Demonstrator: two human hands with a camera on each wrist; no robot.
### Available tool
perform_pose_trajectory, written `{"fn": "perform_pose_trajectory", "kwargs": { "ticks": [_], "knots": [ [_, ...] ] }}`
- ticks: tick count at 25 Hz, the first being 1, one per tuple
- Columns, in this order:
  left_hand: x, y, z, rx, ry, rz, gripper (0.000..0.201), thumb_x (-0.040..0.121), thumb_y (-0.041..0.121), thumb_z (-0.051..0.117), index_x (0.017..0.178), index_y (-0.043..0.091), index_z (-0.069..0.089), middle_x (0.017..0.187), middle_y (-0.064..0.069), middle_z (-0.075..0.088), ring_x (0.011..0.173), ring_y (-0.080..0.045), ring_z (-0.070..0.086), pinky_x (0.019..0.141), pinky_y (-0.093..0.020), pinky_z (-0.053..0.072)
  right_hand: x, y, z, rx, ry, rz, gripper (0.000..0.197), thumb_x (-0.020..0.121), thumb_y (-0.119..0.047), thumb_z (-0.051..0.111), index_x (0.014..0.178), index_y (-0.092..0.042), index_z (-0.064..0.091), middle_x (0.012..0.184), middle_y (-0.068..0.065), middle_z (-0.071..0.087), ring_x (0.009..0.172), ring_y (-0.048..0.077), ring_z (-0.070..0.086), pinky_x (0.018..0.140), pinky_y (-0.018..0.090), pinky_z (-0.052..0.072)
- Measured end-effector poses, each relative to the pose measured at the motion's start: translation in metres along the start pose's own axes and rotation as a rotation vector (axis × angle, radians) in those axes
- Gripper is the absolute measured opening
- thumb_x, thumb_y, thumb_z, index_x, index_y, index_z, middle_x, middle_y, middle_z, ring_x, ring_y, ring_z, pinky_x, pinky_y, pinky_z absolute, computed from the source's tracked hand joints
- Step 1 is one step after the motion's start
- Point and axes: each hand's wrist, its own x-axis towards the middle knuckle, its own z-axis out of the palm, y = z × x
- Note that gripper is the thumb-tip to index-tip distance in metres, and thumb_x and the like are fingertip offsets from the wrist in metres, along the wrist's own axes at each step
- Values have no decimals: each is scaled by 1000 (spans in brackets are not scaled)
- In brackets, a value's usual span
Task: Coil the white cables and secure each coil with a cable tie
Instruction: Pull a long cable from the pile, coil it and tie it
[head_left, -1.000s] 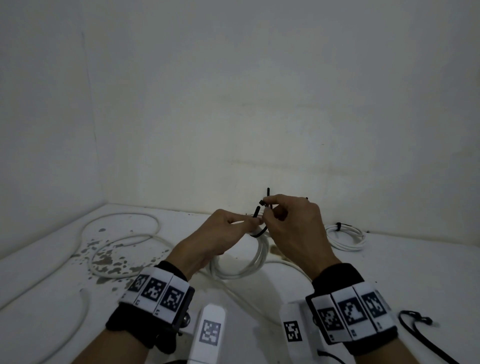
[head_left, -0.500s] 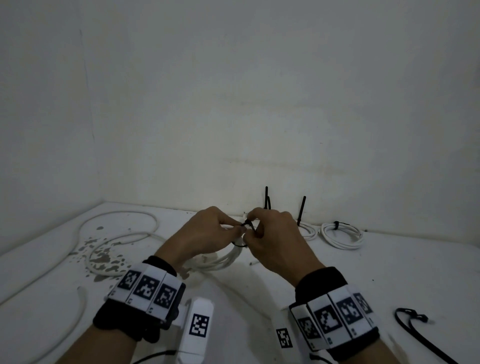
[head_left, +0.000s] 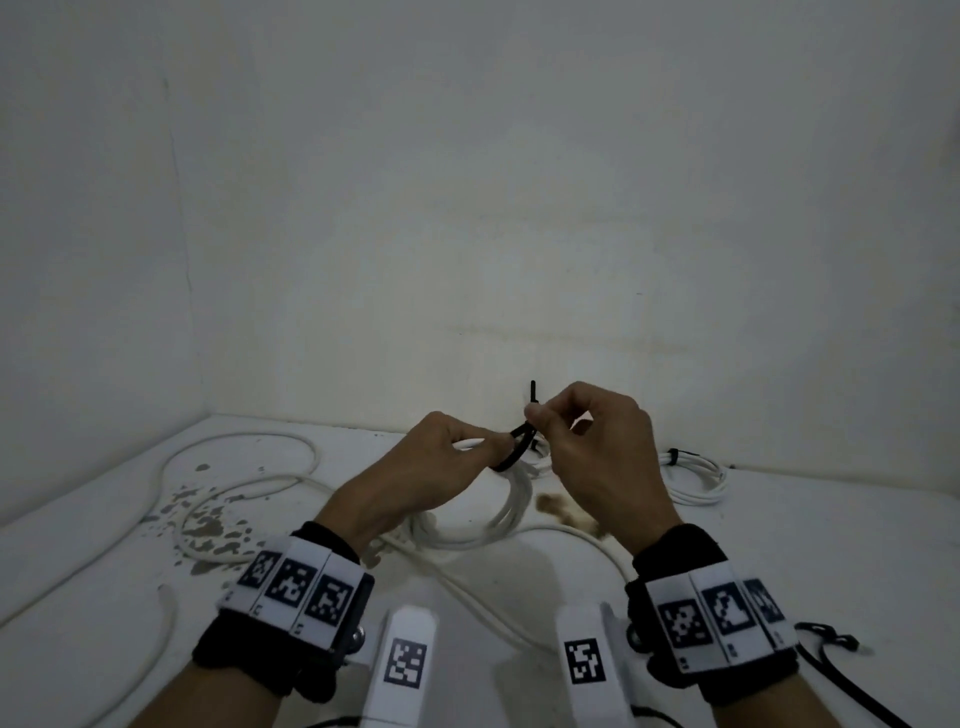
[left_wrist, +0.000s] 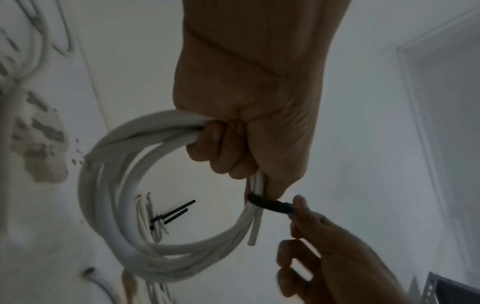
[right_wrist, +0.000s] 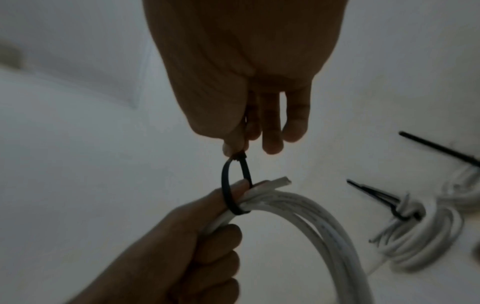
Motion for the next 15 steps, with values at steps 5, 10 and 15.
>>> {"fn": "perform_pose_trajectory", "kwargs": {
  "ticks": [5, 10, 15],
  "knots": [
    [5, -17, 1, -44, 94, 7, 33, 96, 45, 55, 96, 22, 79, 40, 10, 33, 39, -8, 25, 42, -19, 23, 1, -6, -3, -79, 88, 7, 22, 95, -22, 64, 76, -11, 65, 67, -2, 67, 64, 19, 65, 66, 35, 52],
    [8, -21, 8, 60, 351, 62, 35, 98, 40, 53, 77, 24, 76, 63, 12, 69, 55, -1, 63, 51, -12, 39, -16, -23, 19, -59, -124, -77, 23, 98, -16, 56, 76, -8, 59, 74, 4, 68, 59, 21, 70, 52, 42, 55],
    [7, -35, 1, 12, 438, 14, 41, 97, 38, 56, 60, 28, 70, 61, 8, 70, 57, -5, 62, 61, -25, 44, -37, -23, 44, -125, -222, -240, 26, 91, -1, 59, 71, -16, 56, 69, -3, 67, 68, 10, 60, 55, 10, 39]
  ]
}}
